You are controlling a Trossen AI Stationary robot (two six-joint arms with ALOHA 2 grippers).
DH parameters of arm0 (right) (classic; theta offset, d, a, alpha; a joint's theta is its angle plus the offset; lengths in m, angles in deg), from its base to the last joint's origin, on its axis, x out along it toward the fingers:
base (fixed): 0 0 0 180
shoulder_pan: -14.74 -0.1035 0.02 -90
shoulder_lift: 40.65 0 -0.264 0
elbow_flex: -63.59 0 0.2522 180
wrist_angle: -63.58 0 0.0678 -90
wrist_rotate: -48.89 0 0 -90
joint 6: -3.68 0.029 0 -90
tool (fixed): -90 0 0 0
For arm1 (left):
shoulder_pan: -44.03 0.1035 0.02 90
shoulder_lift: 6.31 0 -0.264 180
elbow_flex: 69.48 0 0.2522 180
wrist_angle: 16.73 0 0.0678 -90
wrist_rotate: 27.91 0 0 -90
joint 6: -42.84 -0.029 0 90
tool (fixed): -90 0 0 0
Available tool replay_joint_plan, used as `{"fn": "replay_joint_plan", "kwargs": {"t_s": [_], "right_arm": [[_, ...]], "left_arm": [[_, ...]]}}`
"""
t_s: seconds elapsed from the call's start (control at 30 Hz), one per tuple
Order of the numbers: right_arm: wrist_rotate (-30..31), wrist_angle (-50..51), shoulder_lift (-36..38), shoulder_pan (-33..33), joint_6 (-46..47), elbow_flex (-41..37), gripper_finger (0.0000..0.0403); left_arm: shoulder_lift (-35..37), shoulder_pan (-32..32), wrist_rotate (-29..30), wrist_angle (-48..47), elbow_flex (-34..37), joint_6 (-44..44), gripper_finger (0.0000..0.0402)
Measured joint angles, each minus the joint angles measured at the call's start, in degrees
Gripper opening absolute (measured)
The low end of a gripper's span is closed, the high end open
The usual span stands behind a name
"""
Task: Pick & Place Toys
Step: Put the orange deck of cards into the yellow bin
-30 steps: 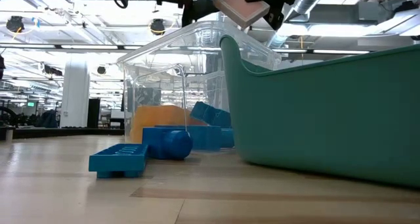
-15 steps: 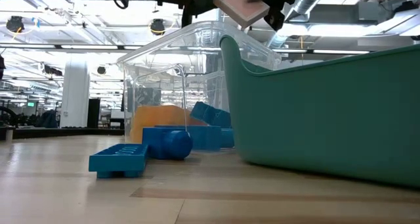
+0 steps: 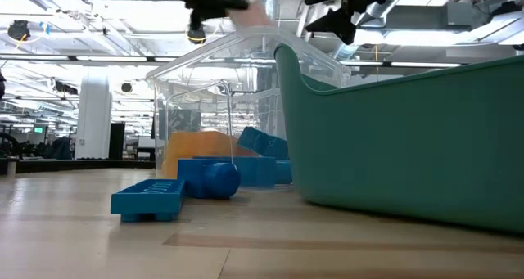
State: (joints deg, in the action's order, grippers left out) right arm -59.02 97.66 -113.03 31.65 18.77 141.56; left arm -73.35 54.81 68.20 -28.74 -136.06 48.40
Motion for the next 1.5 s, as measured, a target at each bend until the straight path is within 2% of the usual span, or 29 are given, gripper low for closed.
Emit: {"fn": "replay_joint_plan", "kwargs": {"t_s": [0.13,0.23,0.47,0.67,0.8,0.97,1.2,1.4,1.5], "right_arm": [[-0.1,0.0,0.0,1.4,0.0,0.0,0.0248],[-0.1,-0.1,0.0,1.8,-0.3,0.0,0.0248],[-1.6,-0.4,0.0,2.3,-1.4,0.0,0.0248],[-1.8,-0.6,0.3,2.3,-2.0,0.0,0.0249],[-3.4,-1.6,1.1,2.5,-2.7,0.0,0.0249],[-3.5,-2.9,3.7,4.0,-3.4,0.1,0.0249],[-4.7,-6.3,7.9,7.9,-4.2,0.0,0.0249],[-4.5,-12.2,9.5,10.9,-1.8,0.0,0.0249],[-1.9,-16.8,9.4,12.4,0.8,0.0,0.0249]], "left_arm": [[5.1,4.8,0.0,-13.1,-1.1,-5.2,0.006],[5.9,8.9,0.0,-22.6,-5.1,-9.6,0.006],[-1.4,16.6,-2.2,-37.3,-18.4,-23.6,0.006],[-10.7,24.5,-9.4,-42.0,-29.1,-35.1,0.006],[-16.4,29.6,-17.3,-43.8,-34.8,-41.2,0.006],[-21.8,34.5,-20.4,-47.1,-40.2,-45.3,0.006],[-25.7,38.8,-23.7,-47.7,-41.4,-46.4,0.006],[-30.0,41.8,-27.6,-50.6,-41.2,-51.4,0.006],[-32.5,43.5,-29.8,-52.4,-41.1,-53.2,0.006]]}}
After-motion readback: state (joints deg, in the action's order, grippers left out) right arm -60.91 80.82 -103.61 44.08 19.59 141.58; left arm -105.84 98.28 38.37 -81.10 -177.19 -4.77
